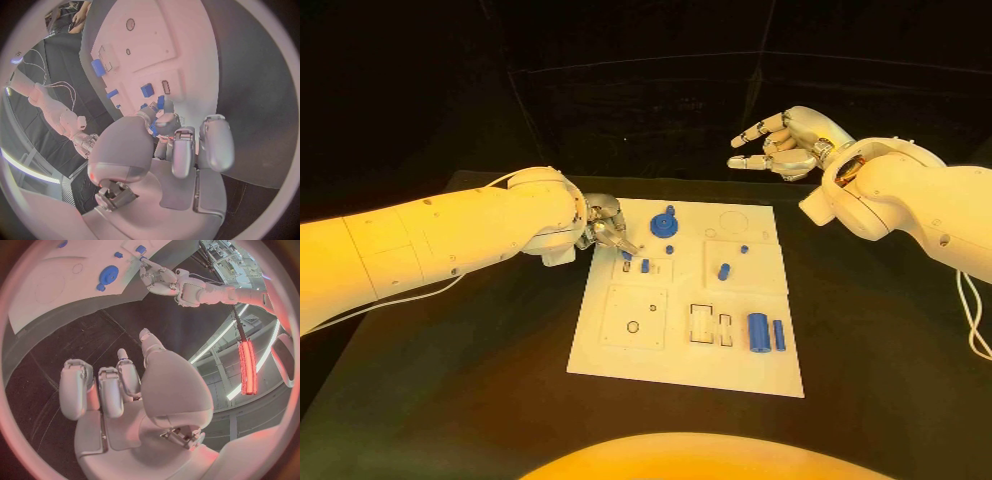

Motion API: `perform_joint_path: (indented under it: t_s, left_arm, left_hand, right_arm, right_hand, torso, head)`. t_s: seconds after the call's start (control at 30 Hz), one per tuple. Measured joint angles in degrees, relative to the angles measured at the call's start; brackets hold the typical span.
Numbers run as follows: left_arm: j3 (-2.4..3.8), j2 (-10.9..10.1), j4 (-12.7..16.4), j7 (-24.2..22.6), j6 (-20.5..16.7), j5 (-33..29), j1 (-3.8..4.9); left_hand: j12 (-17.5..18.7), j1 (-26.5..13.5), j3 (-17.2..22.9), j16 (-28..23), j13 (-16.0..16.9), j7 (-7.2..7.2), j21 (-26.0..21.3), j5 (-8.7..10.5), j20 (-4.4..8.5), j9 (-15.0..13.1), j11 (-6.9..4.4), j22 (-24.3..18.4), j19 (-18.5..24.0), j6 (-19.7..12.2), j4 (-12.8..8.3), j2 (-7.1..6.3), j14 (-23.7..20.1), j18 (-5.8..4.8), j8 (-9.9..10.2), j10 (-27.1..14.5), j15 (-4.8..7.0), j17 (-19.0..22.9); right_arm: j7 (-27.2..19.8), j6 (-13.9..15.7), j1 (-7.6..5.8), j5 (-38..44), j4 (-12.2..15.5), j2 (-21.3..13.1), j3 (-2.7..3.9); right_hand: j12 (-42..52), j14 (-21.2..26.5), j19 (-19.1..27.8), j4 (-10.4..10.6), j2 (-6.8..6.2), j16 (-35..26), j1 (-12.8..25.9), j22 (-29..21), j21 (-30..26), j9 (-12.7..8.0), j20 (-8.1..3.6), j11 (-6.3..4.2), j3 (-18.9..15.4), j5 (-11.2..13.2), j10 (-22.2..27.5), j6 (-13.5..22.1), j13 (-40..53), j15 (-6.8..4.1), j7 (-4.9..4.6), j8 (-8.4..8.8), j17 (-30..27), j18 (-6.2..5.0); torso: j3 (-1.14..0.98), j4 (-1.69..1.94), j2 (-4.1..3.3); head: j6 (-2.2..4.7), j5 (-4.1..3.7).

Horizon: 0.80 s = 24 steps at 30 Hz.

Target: Assemble the parts on the task board

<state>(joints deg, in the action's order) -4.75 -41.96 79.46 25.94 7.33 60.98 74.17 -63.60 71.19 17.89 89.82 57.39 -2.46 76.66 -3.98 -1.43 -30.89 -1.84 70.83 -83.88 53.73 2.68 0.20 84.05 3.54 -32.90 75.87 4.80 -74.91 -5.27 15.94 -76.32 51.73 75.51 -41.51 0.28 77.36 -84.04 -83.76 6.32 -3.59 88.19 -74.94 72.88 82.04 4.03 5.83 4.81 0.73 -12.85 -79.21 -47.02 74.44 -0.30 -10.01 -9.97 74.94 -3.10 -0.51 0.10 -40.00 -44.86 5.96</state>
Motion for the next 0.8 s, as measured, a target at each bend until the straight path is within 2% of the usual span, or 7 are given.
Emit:
perform_joint_path:
  t_s: [0.3, 0.8]
  left_arm:
    - [-0.01, -0.26, 0.51, 0.00, -0.40, 1.37, -0.78]
    - [0.11, -0.68, 1.37, 0.04, 0.11, 2.02, -1.10]
  left_hand:
    - [0.00, -0.24, 0.58, 0.00, 0.00, -0.09, 0.00, 0.01, 0.00, -0.12, 0.00, 0.19, 0.00, -0.09, -0.24, -0.23, 0.00, 0.00, 0.01, 0.00, 0.00, 0.00]
    - [0.00, -0.19, 0.83, 0.00, -0.03, -0.11, 0.22, 0.01, 0.00, -0.12, 0.02, 0.23, 0.00, -0.09, -0.15, -0.17, 0.00, 0.00, 0.00, -0.01, 0.00, 0.00]
  right_arm:
    - [-0.04, -0.07, 0.00, 0.00, -0.08, 0.02, -0.01]
    - [-0.09, -0.20, 0.01, 0.00, -0.13, 0.02, -0.01]
  right_hand:
    - [0.00, 0.00, 0.00, 0.00, 0.00, 0.00, 0.00, 0.00, 0.00, 0.00, 0.00, 0.00, 0.00, 0.00, 0.00, 0.00, 0.00, 0.00, 0.00, 0.00, -0.01, 0.00]
    - [0.00, 0.00, 0.00, 0.00, 0.00, 0.00, 0.00, 0.01, 0.00, 0.00, 0.00, 0.00, 0.00, 0.00, 0.00, 0.00, 0.00, 0.00, 0.00, 0.00, -0.01, 0.00]
  torso:
    - [0.00, -0.01, -0.02]
    - [-0.02, -0.03, -0.02]
  head:
    - [-0.20, 0.00]
    - [-0.43, 0.03]
